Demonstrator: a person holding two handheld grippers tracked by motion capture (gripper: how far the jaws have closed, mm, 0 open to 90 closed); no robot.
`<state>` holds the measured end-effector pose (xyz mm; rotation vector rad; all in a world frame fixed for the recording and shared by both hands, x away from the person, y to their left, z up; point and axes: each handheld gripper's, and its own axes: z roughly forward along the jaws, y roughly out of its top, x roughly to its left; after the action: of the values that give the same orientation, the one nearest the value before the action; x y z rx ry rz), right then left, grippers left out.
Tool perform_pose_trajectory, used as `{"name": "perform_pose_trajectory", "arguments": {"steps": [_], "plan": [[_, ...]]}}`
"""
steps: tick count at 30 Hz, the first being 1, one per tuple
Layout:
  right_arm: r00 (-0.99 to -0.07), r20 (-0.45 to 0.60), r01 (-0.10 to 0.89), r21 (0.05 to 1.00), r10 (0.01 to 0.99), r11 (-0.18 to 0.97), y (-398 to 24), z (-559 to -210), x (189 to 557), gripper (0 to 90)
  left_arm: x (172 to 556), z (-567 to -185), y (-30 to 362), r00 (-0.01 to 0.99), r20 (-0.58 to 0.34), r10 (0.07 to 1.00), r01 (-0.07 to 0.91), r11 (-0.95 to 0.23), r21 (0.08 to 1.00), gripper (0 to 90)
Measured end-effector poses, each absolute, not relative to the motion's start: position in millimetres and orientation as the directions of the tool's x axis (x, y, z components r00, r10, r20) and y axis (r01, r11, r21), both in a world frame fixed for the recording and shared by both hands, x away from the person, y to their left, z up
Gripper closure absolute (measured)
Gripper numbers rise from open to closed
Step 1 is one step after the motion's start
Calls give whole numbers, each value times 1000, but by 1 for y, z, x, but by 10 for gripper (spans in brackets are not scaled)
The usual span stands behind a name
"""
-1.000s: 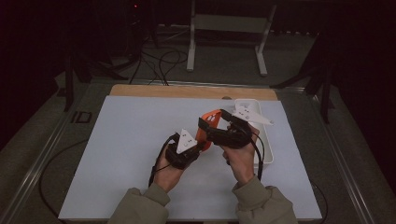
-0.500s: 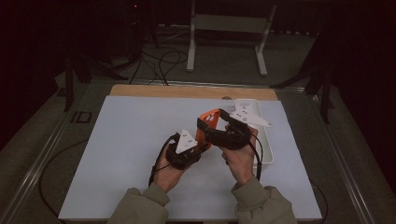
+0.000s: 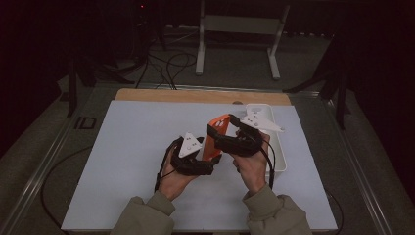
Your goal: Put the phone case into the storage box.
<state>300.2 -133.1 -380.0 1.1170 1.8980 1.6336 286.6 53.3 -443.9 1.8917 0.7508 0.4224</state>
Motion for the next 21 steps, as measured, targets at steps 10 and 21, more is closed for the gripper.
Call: {"name": "perform_pose_trajectory", "arguments": {"steps": [10, 21], "plan": [[-592, 183, 303, 953, 785, 6, -132, -380, 301, 164, 288, -441, 57, 742, -52, 668, 322, -287, 902, 5], [-581, 178, 305, 952, 794, 9, -135, -379, 304, 165, 286, -433, 70, 733, -66, 677, 318, -255, 913, 1]]}}
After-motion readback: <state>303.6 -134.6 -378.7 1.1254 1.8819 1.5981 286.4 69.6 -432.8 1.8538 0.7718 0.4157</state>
